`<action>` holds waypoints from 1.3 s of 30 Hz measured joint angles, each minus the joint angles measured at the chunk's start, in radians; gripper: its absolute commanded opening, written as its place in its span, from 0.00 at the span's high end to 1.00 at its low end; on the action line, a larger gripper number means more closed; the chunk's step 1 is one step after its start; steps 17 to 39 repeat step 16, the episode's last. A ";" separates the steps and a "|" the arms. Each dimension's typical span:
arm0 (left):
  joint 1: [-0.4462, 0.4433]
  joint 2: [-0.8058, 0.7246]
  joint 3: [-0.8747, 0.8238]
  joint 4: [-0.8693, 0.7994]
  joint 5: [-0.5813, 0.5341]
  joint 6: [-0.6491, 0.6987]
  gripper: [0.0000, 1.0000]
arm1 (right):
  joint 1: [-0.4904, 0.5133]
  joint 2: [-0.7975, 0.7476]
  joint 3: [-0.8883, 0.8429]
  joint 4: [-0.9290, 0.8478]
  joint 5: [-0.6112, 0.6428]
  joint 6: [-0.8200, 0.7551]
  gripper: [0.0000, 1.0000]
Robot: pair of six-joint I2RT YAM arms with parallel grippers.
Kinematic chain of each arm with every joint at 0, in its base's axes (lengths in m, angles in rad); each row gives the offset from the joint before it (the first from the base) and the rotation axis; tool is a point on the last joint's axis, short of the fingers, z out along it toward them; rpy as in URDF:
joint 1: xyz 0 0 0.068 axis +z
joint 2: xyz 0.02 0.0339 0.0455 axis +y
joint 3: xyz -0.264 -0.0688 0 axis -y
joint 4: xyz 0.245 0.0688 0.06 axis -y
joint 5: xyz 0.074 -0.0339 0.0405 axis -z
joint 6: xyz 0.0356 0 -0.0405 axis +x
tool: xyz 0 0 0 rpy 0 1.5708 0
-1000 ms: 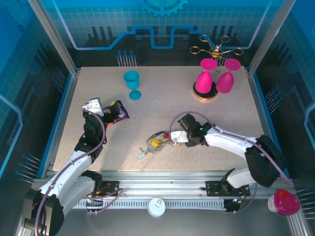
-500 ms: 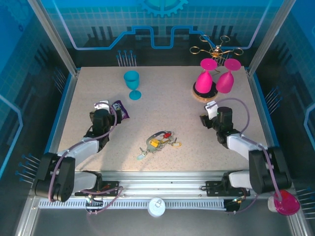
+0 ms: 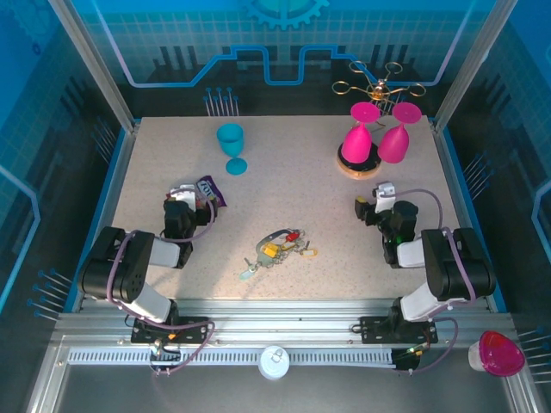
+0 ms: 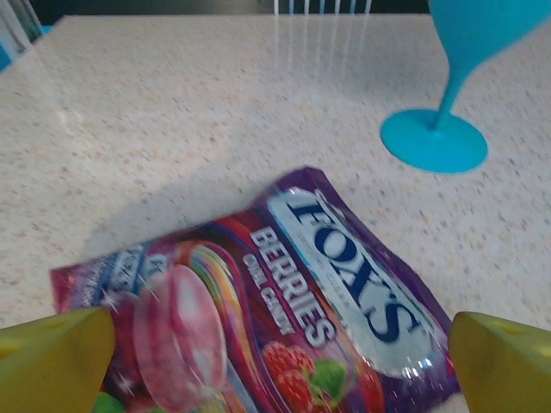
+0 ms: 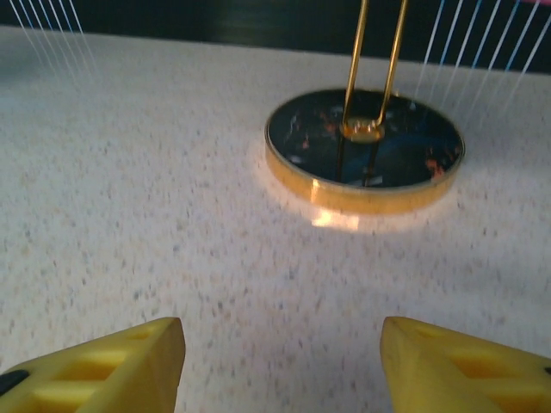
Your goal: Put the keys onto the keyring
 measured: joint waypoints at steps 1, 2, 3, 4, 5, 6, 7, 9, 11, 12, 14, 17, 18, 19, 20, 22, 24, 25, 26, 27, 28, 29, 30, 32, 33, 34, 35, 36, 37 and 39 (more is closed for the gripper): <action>0.001 0.000 0.006 0.001 -0.008 0.000 0.00 | 0.000 0.000 0.009 -0.006 0.002 0.004 0.37; 0.002 0.000 0.012 0.008 -0.014 -0.001 0.01 | 0.000 0.000 0.019 -0.016 0.004 0.008 0.37; 0.003 0.000 0.016 0.010 -0.020 0.000 0.01 | 0.000 0.000 0.028 -0.029 0.006 0.014 0.36; 0.004 0.000 0.019 0.011 -0.023 -0.001 0.01 | 0.000 0.000 0.033 -0.037 0.009 0.015 0.36; 0.004 0.000 0.021 0.012 -0.025 -0.001 0.01 | 0.000 0.000 0.037 -0.045 0.014 0.018 0.36; 0.005 0.000 0.021 0.012 -0.025 -0.002 0.01 | 0.000 0.000 0.039 -0.052 0.016 0.021 0.35; 0.007 0.000 0.022 0.010 -0.024 -0.004 0.01 | 0.000 0.000 0.039 -0.055 0.019 0.024 0.35; 0.016 0.000 0.029 -0.003 -0.016 -0.012 0.01 | 0.000 0.000 0.040 -0.065 0.022 0.026 0.34; 0.029 0.000 0.037 -0.008 -0.010 -0.023 0.01 | 0.000 0.000 0.040 -0.074 0.023 0.027 0.32; 0.033 0.000 0.040 -0.010 -0.008 -0.025 0.01 | 0.000 0.000 0.040 -0.079 0.025 0.028 0.31; 0.036 0.000 0.043 -0.014 -0.005 -0.026 0.01 | 0.000 0.000 0.040 -0.083 0.027 0.031 0.26; 0.036 0.000 0.044 -0.014 0.002 -0.026 0.01 | 0.001 0.000 0.042 -0.088 0.030 0.030 0.01; 0.036 0.000 0.044 -0.014 0.002 -0.026 0.01 | 0.001 0.000 0.042 -0.088 0.030 0.030 0.01; 0.036 0.000 0.044 -0.014 0.002 -0.026 0.01 | 0.001 0.000 0.042 -0.088 0.030 0.030 0.01; 0.036 0.000 0.044 -0.014 0.002 -0.026 0.01 | 0.001 0.000 0.042 -0.088 0.030 0.030 0.01; 0.036 0.000 0.044 -0.014 0.002 -0.026 0.01 | 0.001 0.000 0.042 -0.088 0.030 0.030 0.01; 0.036 0.000 0.044 -0.014 0.002 -0.026 0.01 | 0.001 0.000 0.042 -0.088 0.030 0.030 0.01; 0.036 0.000 0.044 -0.014 0.002 -0.026 0.01 | 0.001 0.000 0.042 -0.088 0.030 0.030 0.01; 0.036 0.000 0.044 -0.014 0.002 -0.026 0.01 | 0.001 0.000 0.042 -0.088 0.030 0.030 0.01; 0.036 0.000 0.044 -0.014 0.002 -0.026 0.01 | 0.001 0.000 0.042 -0.088 0.030 0.030 0.01; 0.036 0.000 0.044 -0.014 0.002 -0.026 0.01 | 0.001 0.000 0.042 -0.088 0.030 0.030 0.01; 0.036 0.000 0.044 -0.014 0.002 -0.026 0.01 | 0.001 0.000 0.042 -0.088 0.030 0.030 0.01; 0.036 0.000 0.044 -0.014 0.002 -0.026 0.01 | 0.001 0.000 0.042 -0.088 0.030 0.030 0.01; 0.036 0.000 0.044 -0.014 0.002 -0.026 0.01 | 0.001 0.000 0.042 -0.088 0.030 0.030 0.01; 0.036 0.000 0.044 -0.014 0.002 -0.026 0.01 | 0.001 0.000 0.042 -0.088 0.030 0.030 0.01; 0.036 0.000 0.044 -0.014 0.002 -0.026 0.01 | 0.001 0.000 0.042 -0.088 0.030 0.030 0.01; 0.036 0.000 0.044 -0.014 0.002 -0.026 0.01 | 0.001 0.000 0.042 -0.088 0.030 0.030 0.01; 0.036 0.000 0.044 -0.014 0.002 -0.026 0.01 | 0.001 0.000 0.042 -0.088 0.030 0.030 0.01; 0.036 0.000 0.044 -0.014 0.002 -0.026 0.01 | 0.001 0.000 0.042 -0.088 0.030 0.030 0.01; 0.036 0.000 0.044 -0.014 0.002 -0.026 0.01 | 0.001 0.000 0.042 -0.088 0.030 0.030 0.01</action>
